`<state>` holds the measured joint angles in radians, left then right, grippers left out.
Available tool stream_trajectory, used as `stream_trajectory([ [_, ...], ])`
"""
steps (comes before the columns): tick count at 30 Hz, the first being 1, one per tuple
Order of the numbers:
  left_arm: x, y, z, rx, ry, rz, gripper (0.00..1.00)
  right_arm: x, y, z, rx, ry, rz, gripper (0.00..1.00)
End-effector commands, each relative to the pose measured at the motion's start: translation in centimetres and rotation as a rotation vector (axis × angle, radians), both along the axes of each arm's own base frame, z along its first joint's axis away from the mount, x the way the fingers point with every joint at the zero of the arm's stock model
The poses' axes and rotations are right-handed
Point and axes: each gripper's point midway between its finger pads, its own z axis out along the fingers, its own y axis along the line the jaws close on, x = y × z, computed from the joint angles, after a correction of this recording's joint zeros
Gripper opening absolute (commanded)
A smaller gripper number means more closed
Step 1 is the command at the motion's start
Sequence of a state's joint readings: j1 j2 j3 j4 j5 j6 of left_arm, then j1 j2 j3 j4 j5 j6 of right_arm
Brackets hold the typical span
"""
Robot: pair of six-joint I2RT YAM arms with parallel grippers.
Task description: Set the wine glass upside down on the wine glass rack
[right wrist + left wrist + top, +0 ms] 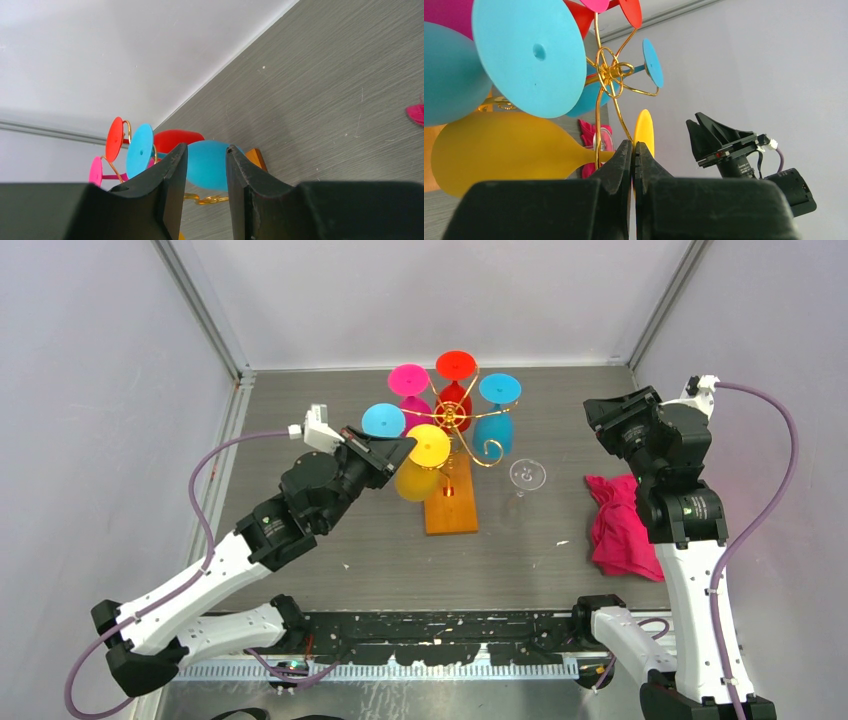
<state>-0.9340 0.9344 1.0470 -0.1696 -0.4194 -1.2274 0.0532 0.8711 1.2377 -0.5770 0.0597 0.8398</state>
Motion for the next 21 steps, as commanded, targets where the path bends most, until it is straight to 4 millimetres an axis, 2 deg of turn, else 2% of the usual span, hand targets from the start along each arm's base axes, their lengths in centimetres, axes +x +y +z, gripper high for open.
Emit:
stream_trajectory([
  [1,-0.2,0.7,1.2,-0.041,-0.024,0.022,0.0,0.1,-0.2,1.9,-0.011,-0.053,-0.008,0.4],
  [21,-1.2,-0.3,0.7,-0.033,-0.008,-0.047,0.01,0.1,-0.2,1.9,0.002,-0.054,-0.015,0.4],
])
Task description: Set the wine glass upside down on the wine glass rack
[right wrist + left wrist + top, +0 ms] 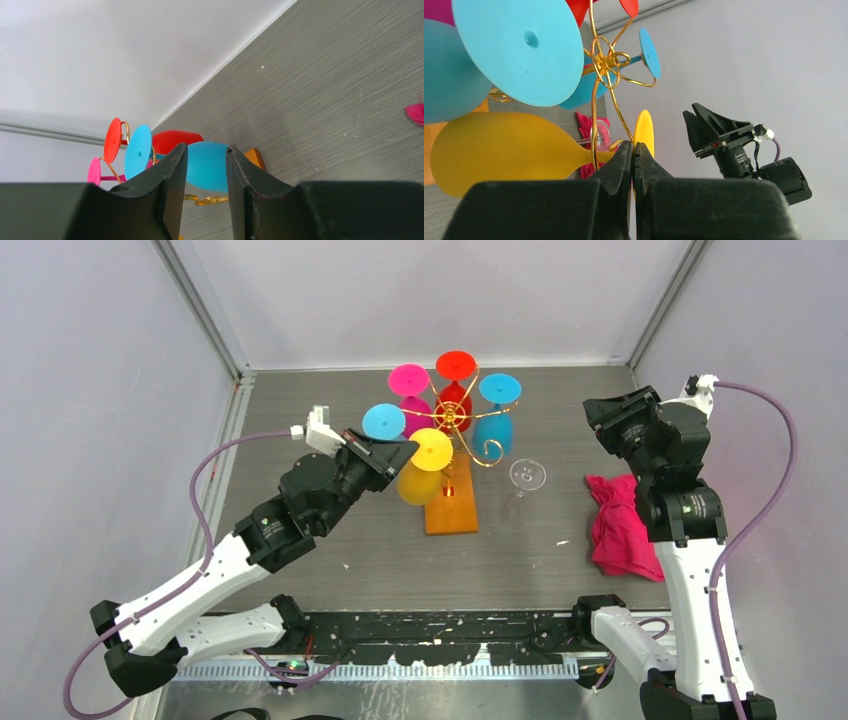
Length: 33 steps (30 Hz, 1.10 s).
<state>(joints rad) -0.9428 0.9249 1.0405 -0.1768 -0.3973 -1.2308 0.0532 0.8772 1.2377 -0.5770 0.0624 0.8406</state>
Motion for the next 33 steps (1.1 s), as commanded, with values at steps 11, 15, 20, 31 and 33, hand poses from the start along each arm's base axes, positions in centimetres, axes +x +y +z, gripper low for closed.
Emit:
stream_trajectory([
  [11,-0.6,-1.3,0.3,-0.013,0.003,-0.06,0.01,-0.2,-0.2,2.1,0.001,-0.061,-0.017,0.4],
  [15,-0.5,-1.8,0.2,-0.004,0.007,-0.072,0.01,-0.2,-0.3,2.2,-0.002,-0.064,-0.019,0.4],
  [20,-0.4,-2.2,0.0,0.005,0.01,-0.08,0.01,-0.2,-0.3,2.2,-0.003,-0.065,-0.02,0.4],
  [31,-0.4,-2.2,0.2,0.022,0.008,-0.081,0.19,0.0,-0.3,2.1,-0.006,-0.065,-0.019,0.4],
  [33,-0.4,-2.1,0.3,0.025,0.01,-0.08,0.21,0.0,-0.3,2.1,-0.006,-0.063,-0.019,0.4],
])
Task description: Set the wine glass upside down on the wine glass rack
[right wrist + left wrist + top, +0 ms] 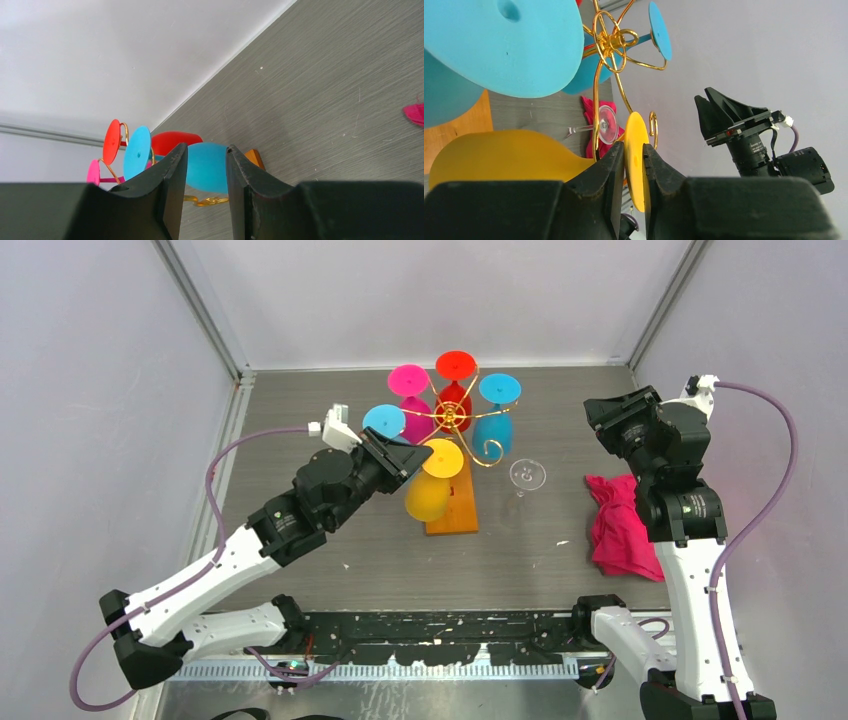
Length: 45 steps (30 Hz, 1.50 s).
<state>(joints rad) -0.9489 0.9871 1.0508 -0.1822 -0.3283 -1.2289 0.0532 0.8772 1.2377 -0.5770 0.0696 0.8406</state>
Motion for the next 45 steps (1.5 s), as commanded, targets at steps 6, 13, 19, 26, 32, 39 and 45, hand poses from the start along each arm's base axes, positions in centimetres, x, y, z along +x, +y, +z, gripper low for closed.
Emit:
stream_trajectory([
  [6,-0.3,0.8,2.0,-0.008,-0.025,0.014,0.23,0.0,-0.2,2.0,-0.005,-0.061,-0.012,0.4],
  [13,-0.6,1.0,2.1,0.016,-0.018,0.005,0.27,-0.1,-0.1,2.1,-0.003,-0.066,-0.009,0.4],
  [19,-1.0,1.2,2.4,0.041,-0.019,-0.003,0.28,-0.3,-0.2,2.2,-0.002,-0.069,-0.01,0.4],
  [26,-1.7,0.8,2.2,0.105,0.002,-0.056,0.28,-0.4,-0.2,2.2,0.004,-0.072,-0.013,0.4],
  [32,-2.3,0.7,1.6,0.157,0.025,-0.09,0.28,-0.4,-0.2,2.1,0.01,-0.074,-0.013,0.4],
  [39,-3.1,0.8,0.3,0.187,0.058,-0.122,0.28,-0.4,-0.1,1.9,0.014,-0.072,-0.012,0.4],
  [45,-3.6,1.2,-0.1,0.193,0.071,-0.13,0.28,-0.7,-0.2,2.1,0.012,-0.076,-0.013,0.4],
])
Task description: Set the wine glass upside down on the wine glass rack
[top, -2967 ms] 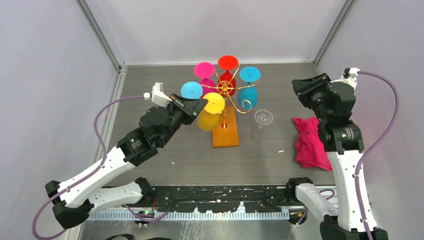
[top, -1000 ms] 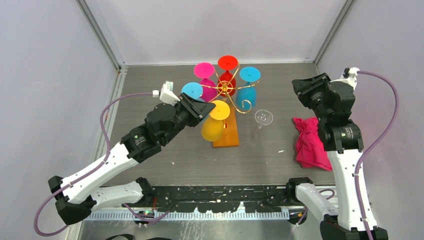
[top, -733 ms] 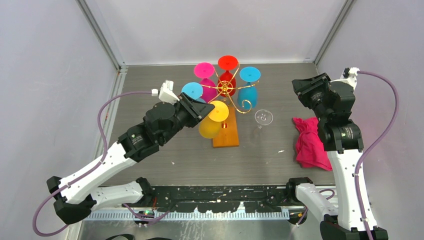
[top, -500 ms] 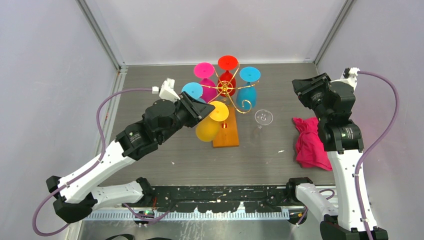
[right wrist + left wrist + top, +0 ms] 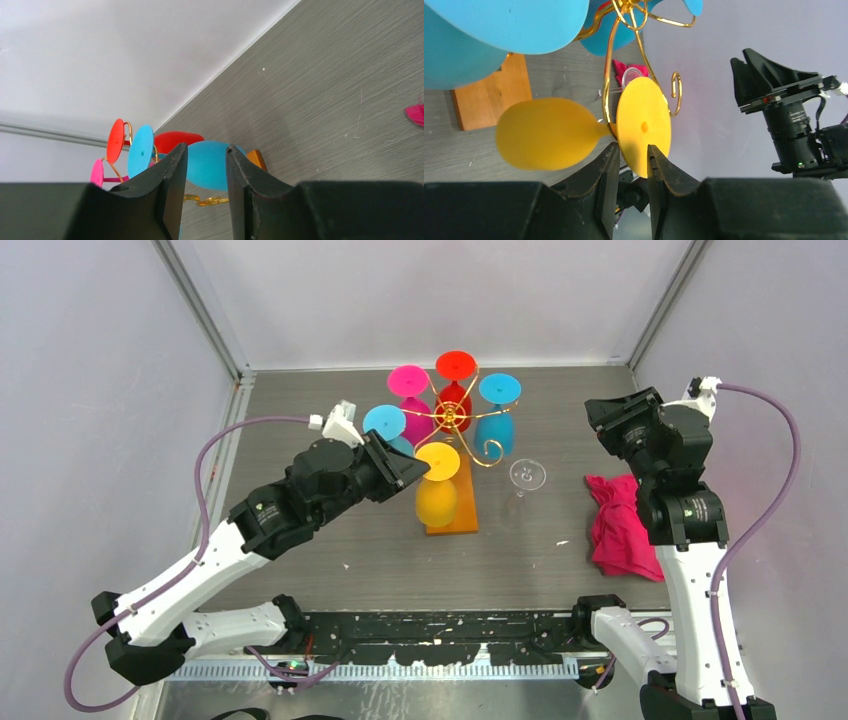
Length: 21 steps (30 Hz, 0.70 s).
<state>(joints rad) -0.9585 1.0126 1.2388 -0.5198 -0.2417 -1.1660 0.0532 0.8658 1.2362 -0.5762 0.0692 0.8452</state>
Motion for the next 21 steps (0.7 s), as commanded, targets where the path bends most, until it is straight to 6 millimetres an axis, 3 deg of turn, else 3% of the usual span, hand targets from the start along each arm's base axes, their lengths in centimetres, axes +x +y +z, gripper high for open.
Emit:
stream_trajectory([
  [1,-1.0,0.6,0.3,0.014,-0.004,-0.027,0.28,-0.4,-0.2,1.7,0.007,-0.064,-0.012,0.4],
  [21,-2.1,2.0,-1.5,0.118,0.025,-0.039,0.36,-0.3,0.0,1.1,0.008,-0.048,-0.005,0.4],
])
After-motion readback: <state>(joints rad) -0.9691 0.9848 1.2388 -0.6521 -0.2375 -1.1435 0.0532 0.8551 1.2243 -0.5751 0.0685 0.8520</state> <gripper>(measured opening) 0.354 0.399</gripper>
